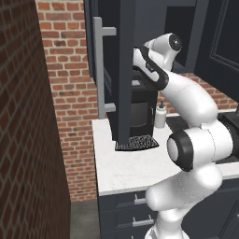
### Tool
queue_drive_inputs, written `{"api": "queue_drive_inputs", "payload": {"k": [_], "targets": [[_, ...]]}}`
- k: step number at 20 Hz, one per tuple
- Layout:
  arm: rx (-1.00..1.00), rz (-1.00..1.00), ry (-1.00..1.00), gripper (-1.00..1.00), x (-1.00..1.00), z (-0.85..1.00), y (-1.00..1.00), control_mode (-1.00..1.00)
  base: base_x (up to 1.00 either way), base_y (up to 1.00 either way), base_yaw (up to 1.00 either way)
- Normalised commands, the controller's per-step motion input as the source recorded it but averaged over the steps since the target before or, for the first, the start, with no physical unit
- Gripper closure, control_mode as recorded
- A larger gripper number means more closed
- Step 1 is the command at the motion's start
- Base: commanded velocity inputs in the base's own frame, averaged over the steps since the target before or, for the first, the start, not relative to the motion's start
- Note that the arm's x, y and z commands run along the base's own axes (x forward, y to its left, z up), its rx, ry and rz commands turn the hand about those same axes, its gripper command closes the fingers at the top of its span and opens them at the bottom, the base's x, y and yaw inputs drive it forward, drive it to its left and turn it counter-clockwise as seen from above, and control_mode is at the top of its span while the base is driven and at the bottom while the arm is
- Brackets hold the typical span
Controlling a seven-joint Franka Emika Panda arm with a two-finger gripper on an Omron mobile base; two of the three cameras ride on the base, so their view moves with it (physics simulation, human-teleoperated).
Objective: Gather all objects into one cabinet and sort the glasses and bowls to opposite sides.
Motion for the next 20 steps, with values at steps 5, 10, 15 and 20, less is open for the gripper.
{"api": "queue_drive_inputs", "payload": {"k": [5,10,15,20], "targets": [[0.14,-0.03,-0.01,1.0,-0.7,0.24,0.0,-1.0,0.0,0.0,0.0],[0.06,-0.08,-0.03,1.0,-0.85,0.19,0.0,-1.0,0.0,0.0,0.0],[-0.03,-0.11,-0.09,1.0,-0.63,0.11,0.0,-1.0,0.0,0.0,0.0],[-0.03,-0.01,-0.13,1.0,-0.52,0.26,0.0,-1.0,0.0,0.0,0.0]]}}
